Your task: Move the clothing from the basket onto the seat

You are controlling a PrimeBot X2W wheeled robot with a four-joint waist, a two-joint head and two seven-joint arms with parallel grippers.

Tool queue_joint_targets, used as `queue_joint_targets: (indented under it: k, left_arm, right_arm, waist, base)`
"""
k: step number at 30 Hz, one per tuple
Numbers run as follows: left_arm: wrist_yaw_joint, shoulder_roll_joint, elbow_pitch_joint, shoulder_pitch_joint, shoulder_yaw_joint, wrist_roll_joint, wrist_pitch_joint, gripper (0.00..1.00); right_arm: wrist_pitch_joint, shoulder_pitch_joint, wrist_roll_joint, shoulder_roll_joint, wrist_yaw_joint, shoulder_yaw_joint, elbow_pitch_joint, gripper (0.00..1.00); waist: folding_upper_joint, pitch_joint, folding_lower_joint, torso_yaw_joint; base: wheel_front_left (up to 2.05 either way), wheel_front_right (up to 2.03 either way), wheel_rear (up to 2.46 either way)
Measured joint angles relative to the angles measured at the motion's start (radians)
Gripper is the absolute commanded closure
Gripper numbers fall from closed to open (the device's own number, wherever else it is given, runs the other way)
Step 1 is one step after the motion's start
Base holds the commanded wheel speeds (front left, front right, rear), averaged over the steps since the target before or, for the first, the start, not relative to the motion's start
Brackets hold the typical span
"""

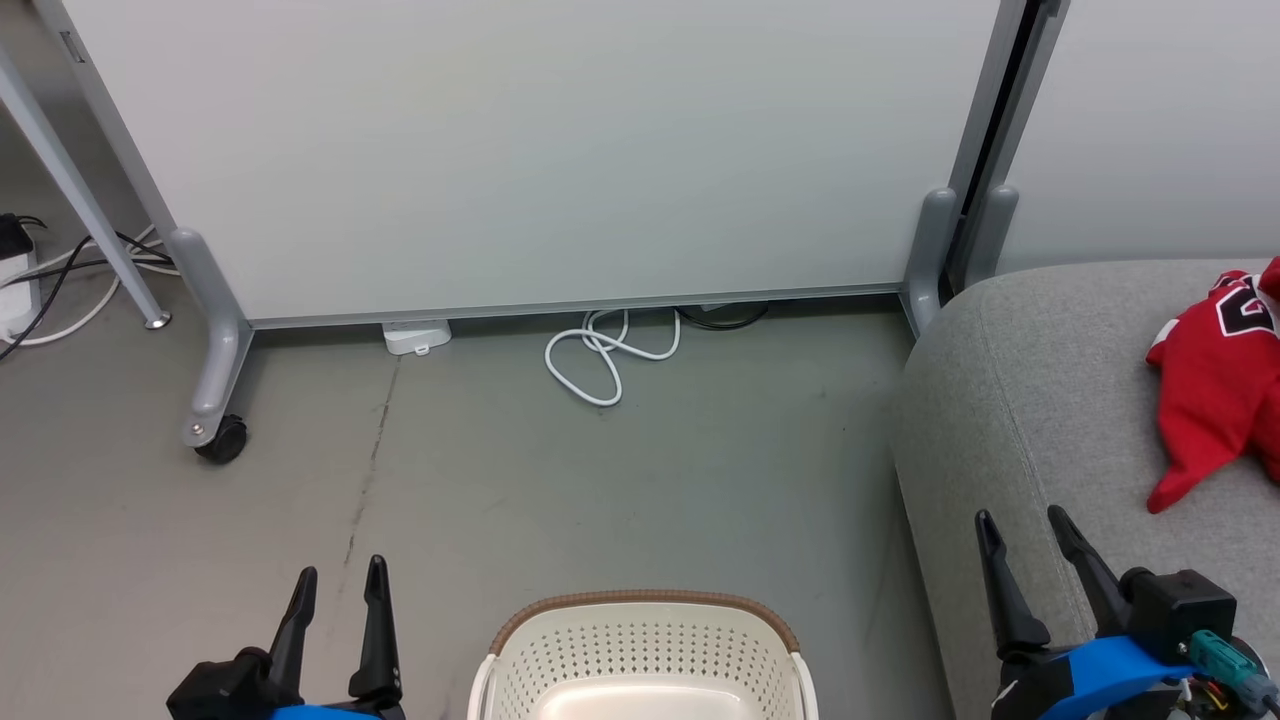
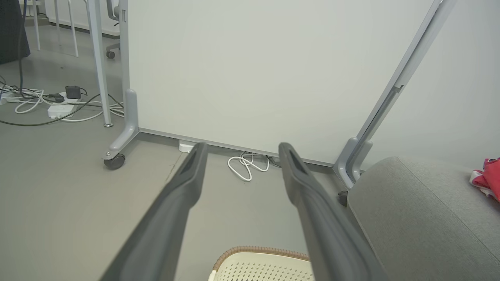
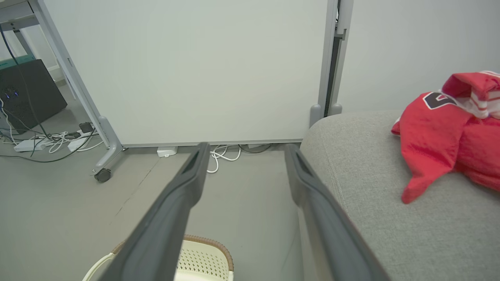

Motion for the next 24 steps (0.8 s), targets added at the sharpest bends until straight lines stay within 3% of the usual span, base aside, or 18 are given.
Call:
queue_joint_targets:
  k: [13, 14, 19, 24]
  left_arm:
    - [-0.01, -0.003, 0.015, 0.0, 0.001, 0.009, 0.0, 0.0]
    - [-0.01, -0.004, 0.021, 0.0, 0.0, 0.009, 0.001, 1.0]
    - [-0.01, -0.013, 0.066, 0.022, -0.003, 0.007, 0.007, 1.0]
    - [-0.01, -0.015, 0.069, 0.026, 0.005, -0.068, 0.034, 1.0]
  right_arm:
    - [-0.002, 0.0, 0.021, 0.0, 0.0, 0.005, 0.008, 0.0]
    - [-0.001, 0.0, 0.021, 0.001, 0.0, 0.005, 0.014, 1.0]
    - [0.0, 0.012, 0.022, 0.004, 0.0, 0.006, 0.061, 1.0]
    - [0.02, 0.013, 0.108, 0.005, 0.0, -0.001, 0.073, 1.0]
  waist:
    - [0.0, 0.004, 0.0, -0.004]
    - [0.0, 0.004, 0.0, -0.004]
    - [0.0, 0.005, 0.0, -0.005]
    - [0.0, 0.005, 0.0001, -0.008]
  base:
    - [0.0, 0.0, 0.0]
    - [0.0, 0.0, 0.0]
    - [0.0, 0.0, 0.0]
    - [0.0, 0.0, 0.0]
